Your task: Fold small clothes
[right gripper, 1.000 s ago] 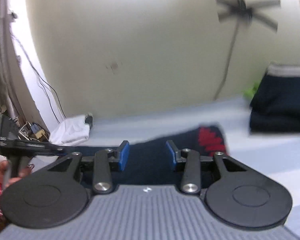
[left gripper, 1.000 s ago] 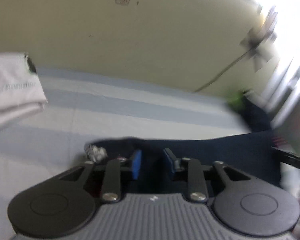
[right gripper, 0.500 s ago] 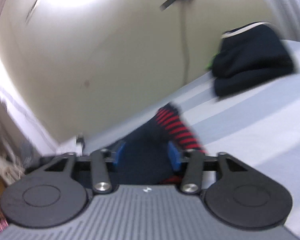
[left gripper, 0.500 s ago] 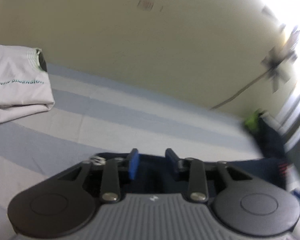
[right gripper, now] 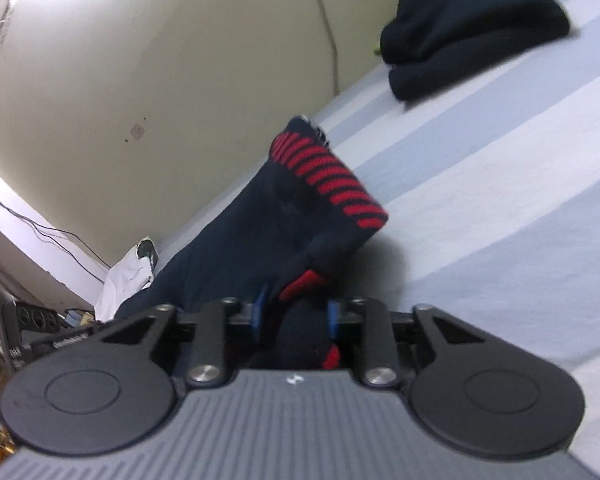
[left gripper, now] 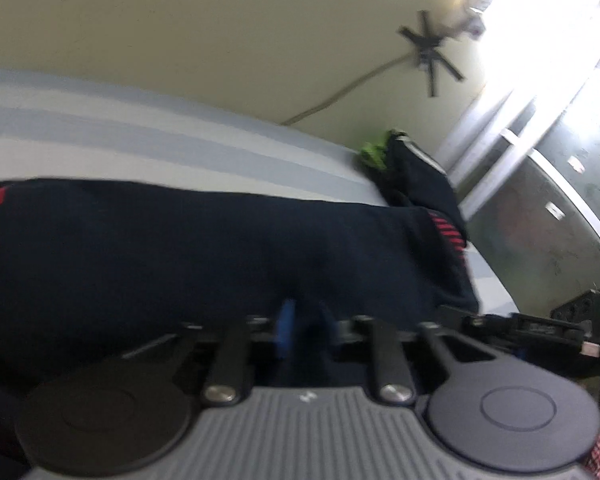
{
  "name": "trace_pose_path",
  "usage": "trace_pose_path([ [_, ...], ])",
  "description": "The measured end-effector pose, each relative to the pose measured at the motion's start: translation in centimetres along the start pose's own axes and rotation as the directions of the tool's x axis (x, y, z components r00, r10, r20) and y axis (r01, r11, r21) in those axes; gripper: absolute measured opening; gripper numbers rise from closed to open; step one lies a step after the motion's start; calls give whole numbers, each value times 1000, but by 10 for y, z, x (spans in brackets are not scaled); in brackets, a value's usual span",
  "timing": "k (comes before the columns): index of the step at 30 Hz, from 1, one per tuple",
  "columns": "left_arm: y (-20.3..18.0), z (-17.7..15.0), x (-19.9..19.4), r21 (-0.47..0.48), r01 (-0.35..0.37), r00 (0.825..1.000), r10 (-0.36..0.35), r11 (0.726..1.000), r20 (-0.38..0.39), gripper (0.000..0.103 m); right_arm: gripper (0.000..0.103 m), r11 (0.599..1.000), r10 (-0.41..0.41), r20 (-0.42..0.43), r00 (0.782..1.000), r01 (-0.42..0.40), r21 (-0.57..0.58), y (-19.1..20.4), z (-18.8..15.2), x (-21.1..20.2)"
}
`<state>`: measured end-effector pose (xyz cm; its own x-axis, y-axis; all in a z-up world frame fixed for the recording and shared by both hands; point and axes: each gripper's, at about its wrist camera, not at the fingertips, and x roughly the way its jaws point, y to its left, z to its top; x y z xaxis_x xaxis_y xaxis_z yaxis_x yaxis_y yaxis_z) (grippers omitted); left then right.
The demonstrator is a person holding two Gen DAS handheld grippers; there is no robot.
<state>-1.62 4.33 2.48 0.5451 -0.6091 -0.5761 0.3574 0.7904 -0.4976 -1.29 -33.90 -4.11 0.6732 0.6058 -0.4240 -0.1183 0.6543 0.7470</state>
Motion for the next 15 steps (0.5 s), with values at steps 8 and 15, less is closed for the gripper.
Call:
trace_pose_path([
  [8,22,-1,-14,-78,30,1000,-30,996,-5,9,21,929,171,-64,983,-183,-323,130,9,24],
  [15,61,-24,-117,-174,-73,963,115,982,243,54,21,793,143,-279,950,-279,-541,226,-41,121],
])
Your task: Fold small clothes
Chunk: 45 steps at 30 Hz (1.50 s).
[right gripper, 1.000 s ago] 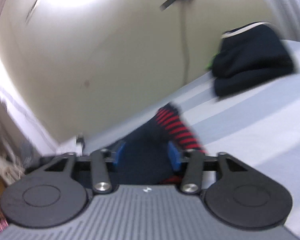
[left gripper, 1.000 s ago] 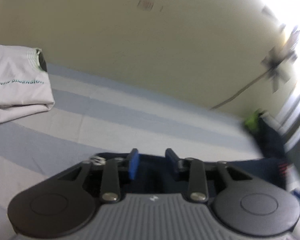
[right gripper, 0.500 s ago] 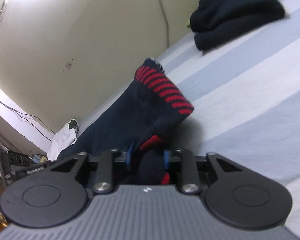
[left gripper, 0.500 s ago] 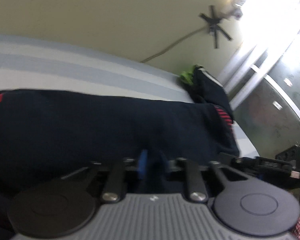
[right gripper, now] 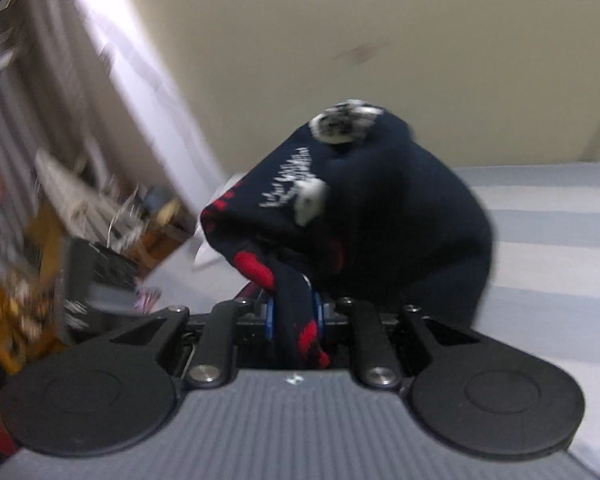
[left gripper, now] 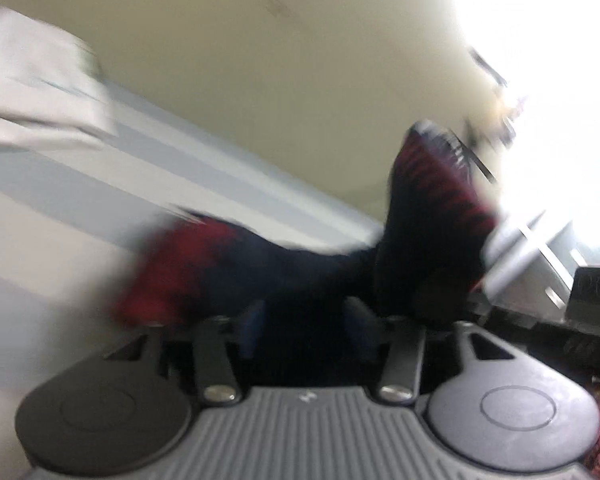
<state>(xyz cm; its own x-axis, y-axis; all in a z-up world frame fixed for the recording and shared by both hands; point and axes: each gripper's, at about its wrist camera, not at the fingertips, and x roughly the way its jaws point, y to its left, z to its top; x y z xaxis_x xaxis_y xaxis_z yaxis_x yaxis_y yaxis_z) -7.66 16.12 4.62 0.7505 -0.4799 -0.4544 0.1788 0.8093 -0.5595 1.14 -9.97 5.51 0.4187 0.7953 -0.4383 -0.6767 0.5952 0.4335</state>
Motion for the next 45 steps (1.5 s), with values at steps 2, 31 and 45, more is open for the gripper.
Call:
trace_pose_path([
  [2,17,-1,-27,-31,-92,994,94,995,64,65,21,999,8,-60,998,-10,-43,19,-3,32],
  [31,45,23,38,14,-215,976,215,977,-19,103,68,957,-70,31,997,58,286,-74,0,39],
  [45,49,17,30,-12,-142,990,142,990,14,103,74,919,71,105,992,-106,380,-87,-40,34],
])
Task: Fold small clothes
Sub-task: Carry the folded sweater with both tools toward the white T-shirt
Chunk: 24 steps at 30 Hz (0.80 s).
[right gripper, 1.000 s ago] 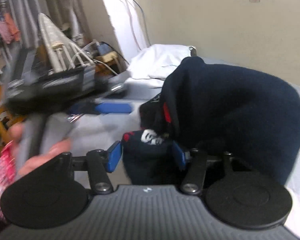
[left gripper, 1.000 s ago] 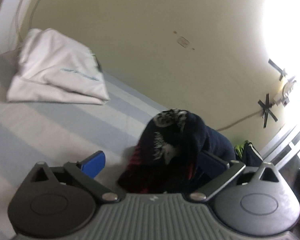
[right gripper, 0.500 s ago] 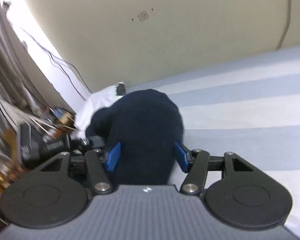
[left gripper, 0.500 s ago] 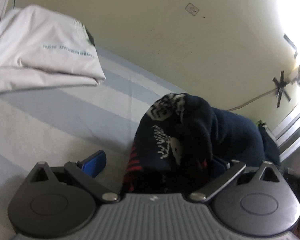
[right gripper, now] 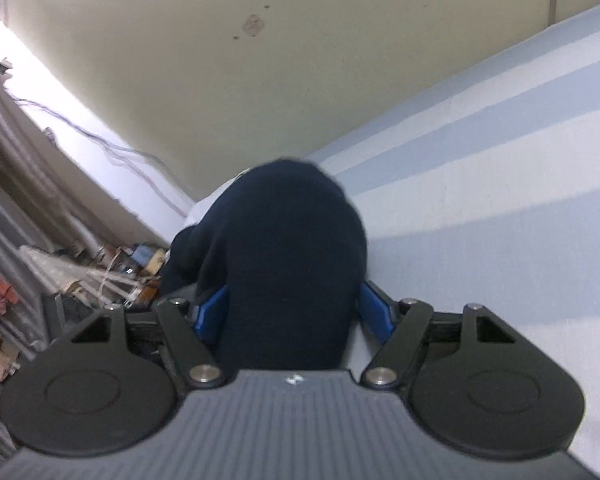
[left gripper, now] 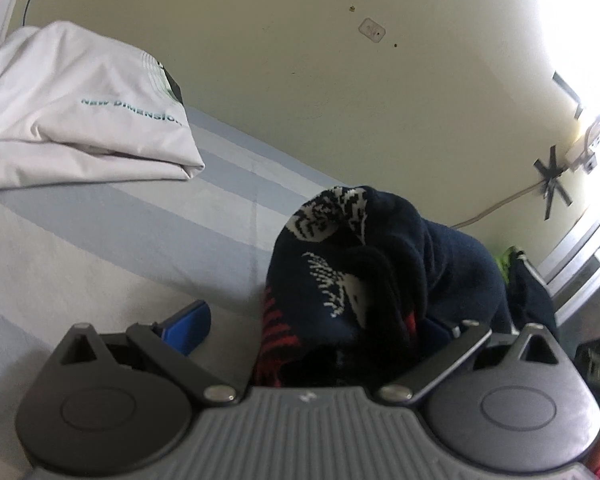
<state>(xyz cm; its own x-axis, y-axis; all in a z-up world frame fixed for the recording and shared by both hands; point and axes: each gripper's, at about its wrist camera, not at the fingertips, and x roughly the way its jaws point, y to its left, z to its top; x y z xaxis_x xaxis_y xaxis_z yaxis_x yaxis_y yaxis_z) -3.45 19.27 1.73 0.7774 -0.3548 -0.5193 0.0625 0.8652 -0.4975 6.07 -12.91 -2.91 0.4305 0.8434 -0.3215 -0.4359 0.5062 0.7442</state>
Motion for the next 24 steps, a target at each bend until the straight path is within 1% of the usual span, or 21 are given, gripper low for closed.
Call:
trace_pose_path([
  [3,4,-2,-2,-37,50,999,-51,998,-8,103,77,999,18,-21,1000,-19,-29,6,-6,-7],
  [5,6,-5,-3,-58,86,996,-87,995,-12,103,79,998,9,-32,999,-11,-56,11,-5,-2],
  [10,-4,-13,1,-50,146,988,-147,988,-38,103,80,995,-5,-45,999,0,-98,15,-1,1],
  [13,-13,-16,3,-15,120,992,-121,993,-39,103,81,995,3,-47,999,-8,-98,16,-1,3],
  [15,-13,-15,3,-16,120,992,-121,993,-39,103,84,993,0,-60,998,-7,-117,14,-3,2],
  [16,-15,-15,5,-17,121,992,-122,992,-41,103,84,991,-15,-71,997,5,-137,16,-2,6],
  [17,-17,-14,6,-8,117,992,-117,993,-46,103,87,988,-20,-82,996,7,-157,18,-1,11],
  [20,-26,-12,12,25,81,995,-80,996,-53,103,89,984,-5,-109,994,-14,-176,20,6,24],
  [22,-26,-11,15,16,77,996,-76,997,-46,103,89,986,11,-119,993,-31,-165,18,11,28],
  [23,-26,-10,16,8,79,996,-79,997,-44,103,87,986,13,-125,992,-34,-162,17,13,29],
  [24,-25,-9,17,-1,81,996,-81,997,-42,103,80,986,10,-130,991,-31,-162,16,15,28],
])
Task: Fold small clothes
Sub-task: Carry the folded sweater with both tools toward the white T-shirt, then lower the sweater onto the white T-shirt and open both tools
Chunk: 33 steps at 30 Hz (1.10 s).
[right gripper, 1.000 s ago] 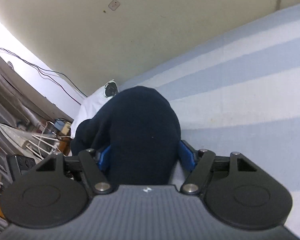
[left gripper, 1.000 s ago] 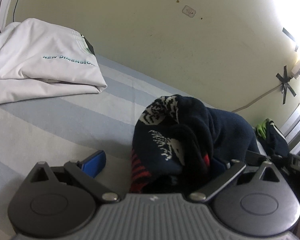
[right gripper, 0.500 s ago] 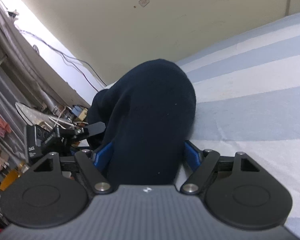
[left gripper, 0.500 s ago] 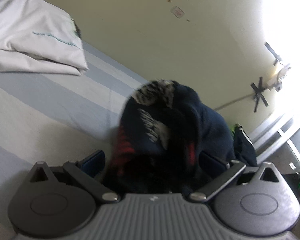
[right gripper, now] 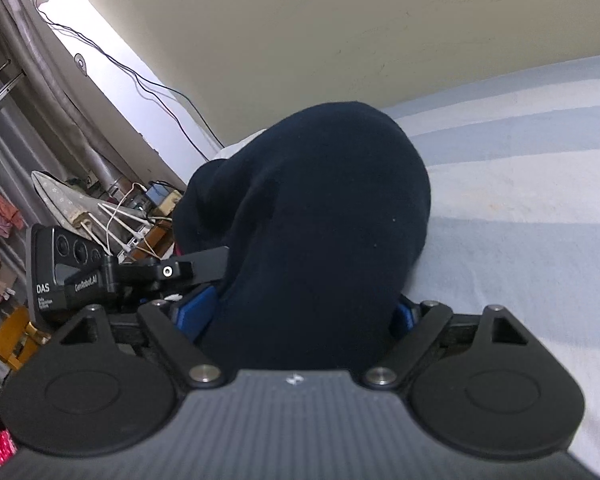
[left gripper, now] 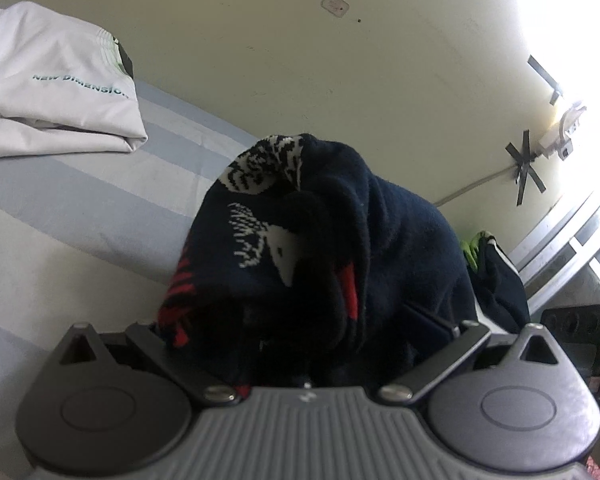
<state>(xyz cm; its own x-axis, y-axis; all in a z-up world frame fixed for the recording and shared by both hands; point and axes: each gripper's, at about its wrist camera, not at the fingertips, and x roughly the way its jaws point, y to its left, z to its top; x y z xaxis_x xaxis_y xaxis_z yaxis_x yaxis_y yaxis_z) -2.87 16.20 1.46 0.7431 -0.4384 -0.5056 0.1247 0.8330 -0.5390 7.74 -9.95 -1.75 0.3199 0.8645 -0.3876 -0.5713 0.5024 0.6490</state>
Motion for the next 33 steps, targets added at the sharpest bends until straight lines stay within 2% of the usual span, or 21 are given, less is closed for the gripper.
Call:
trace_pose_path([
  [1,0,0,0,-4,-1,1000,1,1000,4,103,76,1000,0,-4,1000,0,4,-2,-2,-2],
  [3,-3,-3,1,1,-18,1000,18,1000,13,102,60,1000,26,3,1000,-26,15,-4,-5,-7],
  [5,-6,-6,1,-19,2,1000,-1,1000,14,99,51,999,53,16,998,-53,-3,-2,-7,-14],
  [9,-4,-5,-17,-88,107,993,-102,990,64,92,48,992,125,60,990,-126,11,11,-4,-29],
  [12,-7,14,-44,-60,136,985,-128,989,113,92,48,983,183,90,979,-181,-34,33,9,-32],
  [15,-7,47,-78,-7,95,974,-91,995,209,92,48,967,240,89,967,-231,-105,66,43,-9],
  [17,-1,73,-101,13,44,958,-46,999,283,93,48,950,286,88,954,-270,-155,86,70,15],
  [20,13,114,-126,14,-76,916,64,997,395,93,48,921,361,68,930,-344,-182,108,112,63],
  [23,36,153,-129,-21,-205,871,192,979,451,97,53,906,404,47,914,-392,-161,117,146,122],
  [24,46,163,-124,-48,-245,859,240,968,452,99,61,914,391,44,919,-381,-141,115,153,143],
  [25,61,174,-113,-85,-294,847,301,952,439,102,64,932,345,44,938,-337,-131,113,156,164],
  [26,73,179,-101,-110,-338,837,352,935,419,102,70,959,257,51,965,-248,-138,111,155,183],
  [27,88,184,-85,-141,-393,826,416,909,381,102,72,979,135,54,989,-125,-158,109,150,202],
  [28,106,186,-64,-177,-457,814,491,871,312,98,72,983,9,53,999,1,-185,108,143,218],
  [29,121,185,-49,-205,-498,809,537,843,241,90,72,971,-98,52,994,107,-215,105,134,230],
  [30,134,182,-36,-228,-522,809,562,822,174,86,71,958,-149,53,987,158,-239,99,124,235],
  [31,142,177,-29,-244,-527,808,569,814,152,94,71,957,-141,57,988,151,-248,93,115,231],
  [33,141,166,-34,-247,-503,810,552,828,200,96,71,960,-118,76,990,133,-248,85,102,215],
])
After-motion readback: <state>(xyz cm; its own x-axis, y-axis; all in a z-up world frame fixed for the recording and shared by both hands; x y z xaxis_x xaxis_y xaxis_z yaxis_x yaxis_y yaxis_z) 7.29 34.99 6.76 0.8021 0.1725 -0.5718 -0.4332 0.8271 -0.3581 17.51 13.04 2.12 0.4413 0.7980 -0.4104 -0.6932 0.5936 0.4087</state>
